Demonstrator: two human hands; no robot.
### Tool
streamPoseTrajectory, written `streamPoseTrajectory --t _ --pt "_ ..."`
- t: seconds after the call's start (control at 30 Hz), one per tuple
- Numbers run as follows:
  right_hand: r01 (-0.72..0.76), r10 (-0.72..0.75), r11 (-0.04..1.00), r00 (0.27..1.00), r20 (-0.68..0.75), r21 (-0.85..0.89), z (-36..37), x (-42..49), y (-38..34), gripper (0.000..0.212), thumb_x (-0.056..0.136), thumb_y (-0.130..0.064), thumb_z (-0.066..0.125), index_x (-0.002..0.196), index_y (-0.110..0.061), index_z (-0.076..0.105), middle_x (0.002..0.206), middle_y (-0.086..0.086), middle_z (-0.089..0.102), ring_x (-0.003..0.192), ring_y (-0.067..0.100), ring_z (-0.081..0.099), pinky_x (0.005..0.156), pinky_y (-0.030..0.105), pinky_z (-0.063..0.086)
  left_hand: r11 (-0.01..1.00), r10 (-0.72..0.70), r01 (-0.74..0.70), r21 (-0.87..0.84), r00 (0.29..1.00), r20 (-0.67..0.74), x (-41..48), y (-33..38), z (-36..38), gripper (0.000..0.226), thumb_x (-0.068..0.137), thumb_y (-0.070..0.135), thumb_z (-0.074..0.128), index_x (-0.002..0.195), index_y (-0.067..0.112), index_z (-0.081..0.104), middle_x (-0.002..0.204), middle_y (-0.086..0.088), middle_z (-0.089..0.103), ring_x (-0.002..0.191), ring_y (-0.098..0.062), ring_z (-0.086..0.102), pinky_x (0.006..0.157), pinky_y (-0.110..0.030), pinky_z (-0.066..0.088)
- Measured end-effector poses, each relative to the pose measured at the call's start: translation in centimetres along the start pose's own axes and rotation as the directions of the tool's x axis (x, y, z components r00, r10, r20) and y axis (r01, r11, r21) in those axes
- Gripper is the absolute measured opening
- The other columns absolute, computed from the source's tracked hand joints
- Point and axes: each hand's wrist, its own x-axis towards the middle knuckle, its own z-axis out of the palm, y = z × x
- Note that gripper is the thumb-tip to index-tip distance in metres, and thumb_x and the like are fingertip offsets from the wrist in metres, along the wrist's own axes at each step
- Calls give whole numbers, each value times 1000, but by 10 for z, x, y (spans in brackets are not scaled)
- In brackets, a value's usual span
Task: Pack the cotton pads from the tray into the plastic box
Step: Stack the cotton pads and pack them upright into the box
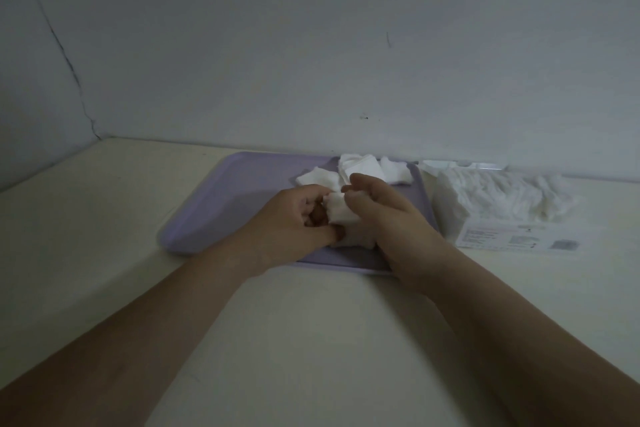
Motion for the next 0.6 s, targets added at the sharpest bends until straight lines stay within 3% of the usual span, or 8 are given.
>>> streamPoseTrajectory --t 0.07,0.13,0.23,0.33,0.37,0.43,0.5,0.6 --pt "19 -25 998 993 -112 -56 4 0 1 51 86 -47 57 135 -32 59 130 -4 66 121 17 62 106 47 51 1000 8 -8 14 1000 11 1 2 4 40 77 25 83 115 22 69 113 -28 70 107 -54 64 95 -72 48" --pt "16 -20 1000 984 -176 -19 5 2 0 39 93 -35 50 130 -28 61 122 2 68 113 26 67 91 54 59 1000 3 -3 30 1000 -9 1 3 8 42 76 31 85 112 20 68 109 -28 71 106 -54 64 93 -72 49" --pt "-12 19 999 984 -175 43 4 2 0 39 101 -10 39 131 -21 60 120 10 65 106 31 68 66 42 64 997 -11 14 73 999 -34 1 5 9 46 73 36 83 111 17 68 107 -30 71 104 -56 63 92 -73 49" --pt "36 -47 996 990 -134 -82 1 -1 0 38 92 -31 52 128 -25 62 122 6 68 117 25 65 98 45 57 989 -14 19 144 999 -33 2 11 4 33 80 30 79 110 17 70 103 -18 76 98 -46 70 92 -62 56" --pt "37 -47 992 995 -85 -118 -2 -5 -3 44 88 -37 61 130 -23 62 123 4 69 117 20 65 105 42 53 986 -11 17 169 999 -38 4 14 2 25 84 25 77 108 17 71 99 -13 78 89 -34 73 87 -52 59" --pt "85 -83 962 996 18 -259 -10 -8 -7 55 85 -28 77 136 -19 57 121 -1 68 108 7 66 102 20 50 982 -19 29 187 998 -58 5 23 -2 16 89 17 74 105 17 73 91 -8 77 73 -12 65 71 -32 53" --pt "178 -193 863 981 18 -473 -19 -8 -6 51 87 -15 77 134 -18 58 111 -6 68 94 1 64 85 1 43 986 -63 66 156 998 -26 8 31 -6 18 89 14 76 107 19 73 89 -3 76 70 -8 62 62 -23 48" --pt "189 -296 827 947 -123 -530 -24 -6 -5 42 85 -9 74 125 -17 64 95 -11 67 79 -6 62 70 -4 39 985 -137 138 105 990 -15 16 44 -13 26 88 7 73 109 21 71 78 -3 71 60 -12 59 49 -25 35"
